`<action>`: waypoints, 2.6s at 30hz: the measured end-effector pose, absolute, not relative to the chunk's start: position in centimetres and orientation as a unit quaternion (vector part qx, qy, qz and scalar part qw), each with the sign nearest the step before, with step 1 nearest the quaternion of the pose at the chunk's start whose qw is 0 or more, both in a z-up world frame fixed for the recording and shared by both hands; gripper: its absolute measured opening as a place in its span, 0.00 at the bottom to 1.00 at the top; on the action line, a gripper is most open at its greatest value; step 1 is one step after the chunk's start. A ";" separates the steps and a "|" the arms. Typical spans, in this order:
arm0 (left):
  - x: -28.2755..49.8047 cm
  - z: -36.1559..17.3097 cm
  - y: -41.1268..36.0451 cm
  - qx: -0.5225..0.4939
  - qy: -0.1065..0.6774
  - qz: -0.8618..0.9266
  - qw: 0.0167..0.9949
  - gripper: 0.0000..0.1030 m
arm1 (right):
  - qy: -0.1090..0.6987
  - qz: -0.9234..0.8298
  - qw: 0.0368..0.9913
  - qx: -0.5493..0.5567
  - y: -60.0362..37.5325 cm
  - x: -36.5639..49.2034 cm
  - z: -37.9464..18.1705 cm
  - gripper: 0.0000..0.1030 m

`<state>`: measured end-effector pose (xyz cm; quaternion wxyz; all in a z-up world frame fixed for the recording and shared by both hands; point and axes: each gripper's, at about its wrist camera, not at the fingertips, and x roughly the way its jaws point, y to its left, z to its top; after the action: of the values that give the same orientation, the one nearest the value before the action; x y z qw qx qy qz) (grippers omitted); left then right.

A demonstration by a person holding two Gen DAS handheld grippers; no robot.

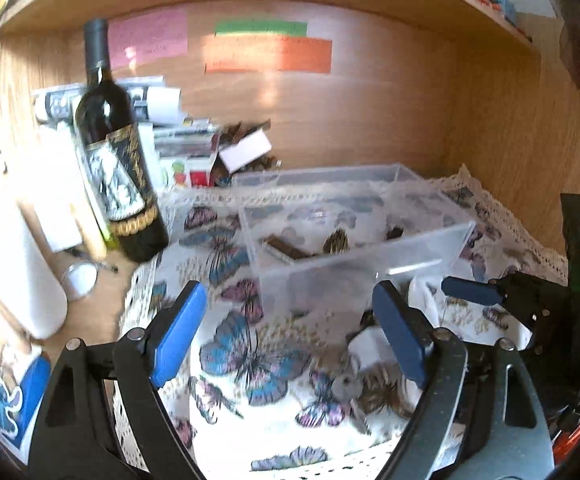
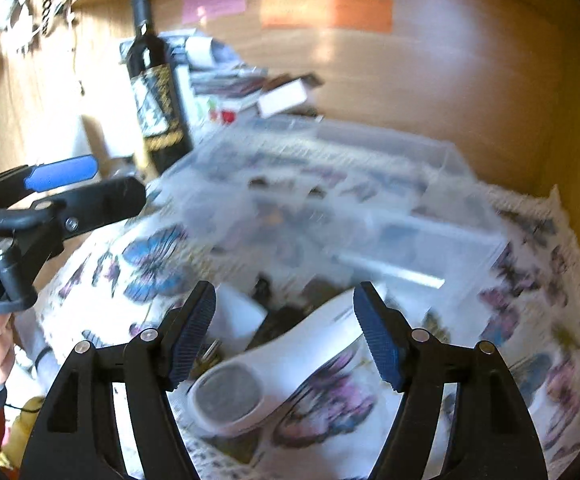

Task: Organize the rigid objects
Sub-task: 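Grasp the white plug adapter with the left tool while the right tool grasps the white handheld device, then carry the plug adapter into the box and open the left tool while the right tool releases the device inside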

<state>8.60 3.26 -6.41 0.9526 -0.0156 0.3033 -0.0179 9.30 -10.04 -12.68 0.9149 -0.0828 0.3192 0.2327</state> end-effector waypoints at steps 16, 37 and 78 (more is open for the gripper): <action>9.6 -10.8 -1.2 -0.037 0.389 -0.115 0.913 0.54 | 0.351 0.186 0.914 -0.088 -14.3 6.1 -14.7 0.66; 12.0 -13.2 -3.6 -0.022 0.418 -0.112 0.901 0.40 | 0.307 0.187 0.932 -0.046 -16.8 4.3 -13.1 0.36; 11.3 -12.3 1.1 -0.020 0.411 -0.087 0.907 0.42 | 0.210 0.212 0.954 -0.041 -15.3 7.1 -4.2 0.35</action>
<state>11.35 1.06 -12.26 0.9074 -0.0195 0.4107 -0.0869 7.13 -15.33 -4.18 0.9536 -0.0410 0.2101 0.2119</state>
